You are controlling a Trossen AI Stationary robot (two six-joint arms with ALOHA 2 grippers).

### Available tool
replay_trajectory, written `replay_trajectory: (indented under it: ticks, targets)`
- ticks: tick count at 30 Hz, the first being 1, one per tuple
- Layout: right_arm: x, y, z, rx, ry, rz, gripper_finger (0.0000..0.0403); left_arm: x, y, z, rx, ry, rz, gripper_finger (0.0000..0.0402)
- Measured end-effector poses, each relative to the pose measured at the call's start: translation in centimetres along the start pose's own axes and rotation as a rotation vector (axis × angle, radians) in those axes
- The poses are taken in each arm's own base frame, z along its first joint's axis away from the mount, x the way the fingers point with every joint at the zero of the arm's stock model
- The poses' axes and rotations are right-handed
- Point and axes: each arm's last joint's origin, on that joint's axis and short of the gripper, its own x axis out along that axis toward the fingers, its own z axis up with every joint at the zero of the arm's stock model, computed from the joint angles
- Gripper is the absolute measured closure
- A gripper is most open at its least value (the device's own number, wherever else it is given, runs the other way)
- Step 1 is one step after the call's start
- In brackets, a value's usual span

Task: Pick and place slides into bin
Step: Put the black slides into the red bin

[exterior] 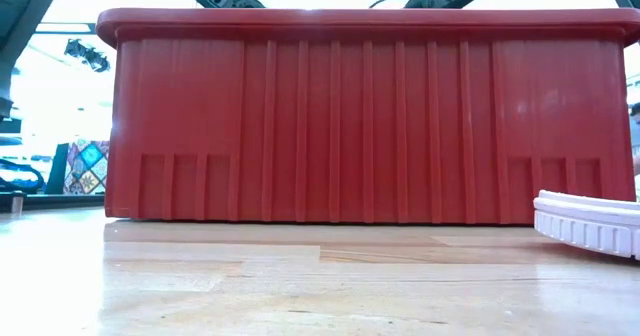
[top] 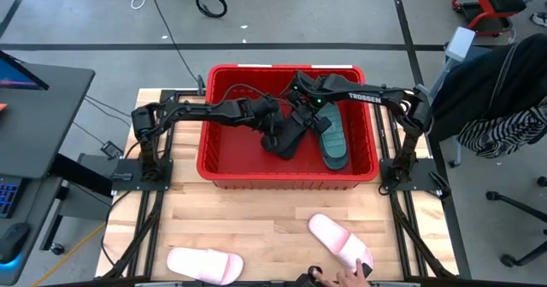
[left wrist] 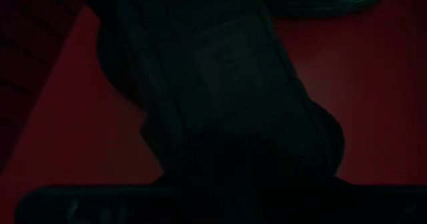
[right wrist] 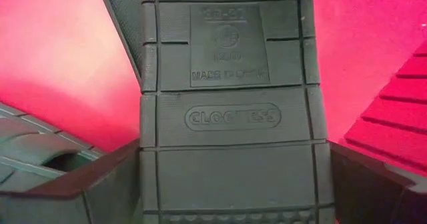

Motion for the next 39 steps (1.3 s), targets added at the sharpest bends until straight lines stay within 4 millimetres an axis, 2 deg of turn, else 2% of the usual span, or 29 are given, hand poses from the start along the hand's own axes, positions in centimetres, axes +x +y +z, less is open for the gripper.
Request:
replay_trajectory:
  ticks: [6,10,14,17,23,26,30,32,36,39]
  targets:
    - [-1.4,0.2,0.0,0.01,0.014,-0.024,0.0004,0.0,0.0,0.0,-0.013,0.0,0.001,0.0321]
    - [-2.3,0.6,0.1,0.081,0.008,-0.013,0.0004,0.4,0.0,-0.1,-0.019,0.003,0.001,0.032]
    - [-2.4,0.6,0.0,0.229,-0.042,0.016,0.0003,0.4,0.0,-0.1,-0.018,0.001,0.0,0.0318]
    - [-1.8,0.6,-0.4,0.325,-0.043,0.055,0.0003,0.5,-0.1,-0.1,-0.029,-0.01,0.002,0.0321]
    - [-1.3,0.5,-1.4,0.355,-0.008,0.083,0.0003,0.3,-0.3,-0.2,-0.074,0.007,-0.011,0.0326]
    - [-1.3,0.5,-1.9,0.367,-0.002,0.085,0.0003,-0.6,-0.5,0.7,-0.091,-0.025,-0.019,0.0321]
    - [-1.1,0.8,-2.4,0.371,0.012,0.107,0.0003,-1.5,-0.2,3.2,-0.152,-0.238,-0.02,0.0311]
    - [-0.7,1.1,-2.5,0.372,0.019,0.125,0.0003,-0.4,0.0,3.7,-0.173,-0.318,-0.022,0.0306]
    - [-0.4,1.4,-2.5,0.376,0.025,0.139,0.0004,2.4,-0.2,2.7,-0.182,-0.309,-0.028,0.0301]
    - [-0.4,1.4,-2.4,0.397,0.009,0.14,0.0004,3.7,-0.4,2.3,-0.171,-0.309,-0.029,0.0303]
